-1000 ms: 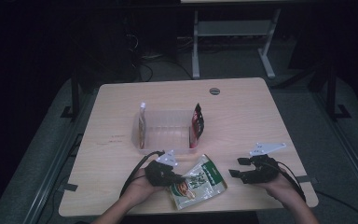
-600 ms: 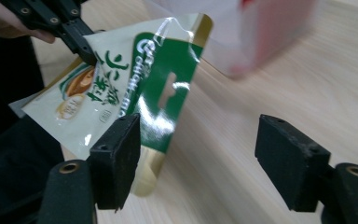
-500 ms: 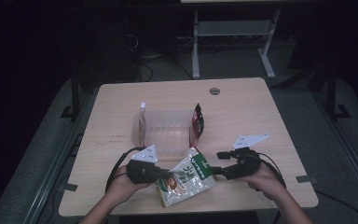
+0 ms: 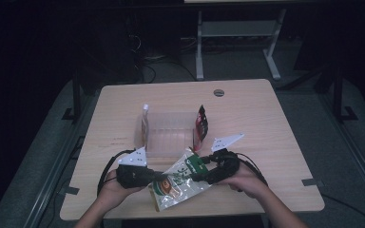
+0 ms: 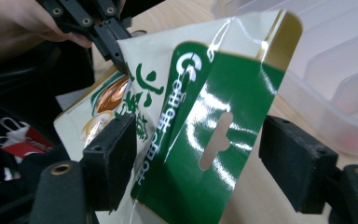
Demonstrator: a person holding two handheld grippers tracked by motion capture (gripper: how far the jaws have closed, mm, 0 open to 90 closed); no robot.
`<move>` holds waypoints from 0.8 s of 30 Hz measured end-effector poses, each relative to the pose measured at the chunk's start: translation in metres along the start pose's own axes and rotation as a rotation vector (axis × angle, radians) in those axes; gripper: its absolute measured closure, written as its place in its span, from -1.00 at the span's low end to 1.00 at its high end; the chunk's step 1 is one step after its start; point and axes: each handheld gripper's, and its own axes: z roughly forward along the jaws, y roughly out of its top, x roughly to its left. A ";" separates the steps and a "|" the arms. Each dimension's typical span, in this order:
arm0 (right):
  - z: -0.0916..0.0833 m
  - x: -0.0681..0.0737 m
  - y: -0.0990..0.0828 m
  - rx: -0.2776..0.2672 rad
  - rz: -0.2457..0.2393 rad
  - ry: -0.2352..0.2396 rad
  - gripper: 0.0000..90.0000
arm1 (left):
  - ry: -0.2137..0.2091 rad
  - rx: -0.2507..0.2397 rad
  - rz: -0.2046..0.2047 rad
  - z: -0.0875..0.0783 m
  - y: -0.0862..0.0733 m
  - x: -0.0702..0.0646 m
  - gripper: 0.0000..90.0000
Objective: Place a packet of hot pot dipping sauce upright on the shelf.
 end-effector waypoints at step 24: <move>-0.008 0.003 0.000 -0.036 -0.013 0.111 0.91 | 0.039 0.000 0.030 0.004 -0.006 0.005 0.98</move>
